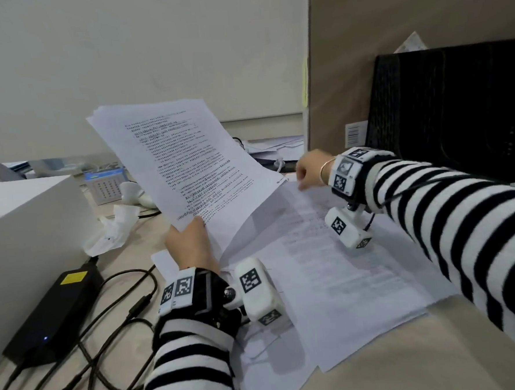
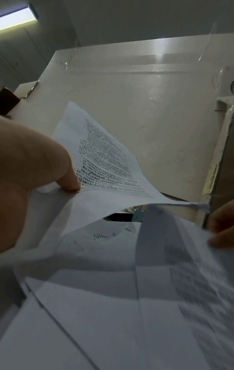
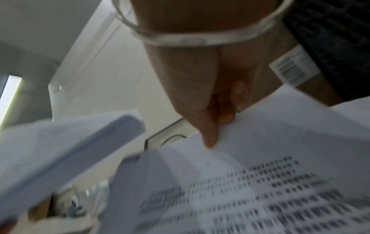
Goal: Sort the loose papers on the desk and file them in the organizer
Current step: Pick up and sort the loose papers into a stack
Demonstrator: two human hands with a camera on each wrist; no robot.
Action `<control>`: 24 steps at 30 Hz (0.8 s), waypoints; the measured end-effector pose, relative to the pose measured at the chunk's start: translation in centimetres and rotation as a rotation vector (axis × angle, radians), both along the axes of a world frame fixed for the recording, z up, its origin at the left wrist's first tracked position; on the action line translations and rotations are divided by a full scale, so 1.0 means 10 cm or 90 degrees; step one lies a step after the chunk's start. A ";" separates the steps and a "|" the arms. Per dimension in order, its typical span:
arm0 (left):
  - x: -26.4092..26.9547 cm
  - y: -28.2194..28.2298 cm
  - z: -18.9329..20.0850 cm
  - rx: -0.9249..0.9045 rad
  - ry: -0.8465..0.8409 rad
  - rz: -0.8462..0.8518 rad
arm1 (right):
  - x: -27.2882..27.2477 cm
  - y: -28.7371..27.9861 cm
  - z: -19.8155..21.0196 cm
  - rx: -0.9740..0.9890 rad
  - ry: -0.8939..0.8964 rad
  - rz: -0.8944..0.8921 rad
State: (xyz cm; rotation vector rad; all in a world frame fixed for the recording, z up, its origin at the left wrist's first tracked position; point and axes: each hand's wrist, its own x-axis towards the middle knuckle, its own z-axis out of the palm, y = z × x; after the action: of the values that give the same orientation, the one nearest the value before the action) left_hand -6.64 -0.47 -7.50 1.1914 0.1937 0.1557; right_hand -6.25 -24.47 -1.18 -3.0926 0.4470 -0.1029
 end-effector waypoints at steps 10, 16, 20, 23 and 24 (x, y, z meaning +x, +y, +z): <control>-0.14 0.02 0.12 -0.006 -0.017 0.050 | -1.06 -0.47 0.34 0.698 -0.664 -0.222; -0.15 -0.12 0.01 0.134 -0.061 -0.078 | -1.51 0.03 -0.18 1.162 -0.705 -0.135; -0.24 -0.24 0.04 0.194 -0.074 -0.185 | -1.58 0.23 -0.38 1.284 -0.552 -0.094; -0.31 -0.37 0.07 0.199 -0.058 -0.259 | -1.55 0.34 -0.45 1.263 -0.469 -0.096; -0.34 -0.40 0.07 0.185 -0.052 -0.291 | -1.53 0.36 -0.48 1.248 -0.439 -0.099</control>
State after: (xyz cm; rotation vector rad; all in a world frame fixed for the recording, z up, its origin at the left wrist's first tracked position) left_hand -10.07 -4.43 -6.84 1.4838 -0.1813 -0.1742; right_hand -21.57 -20.87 -6.00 -1.0005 0.3387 -0.3872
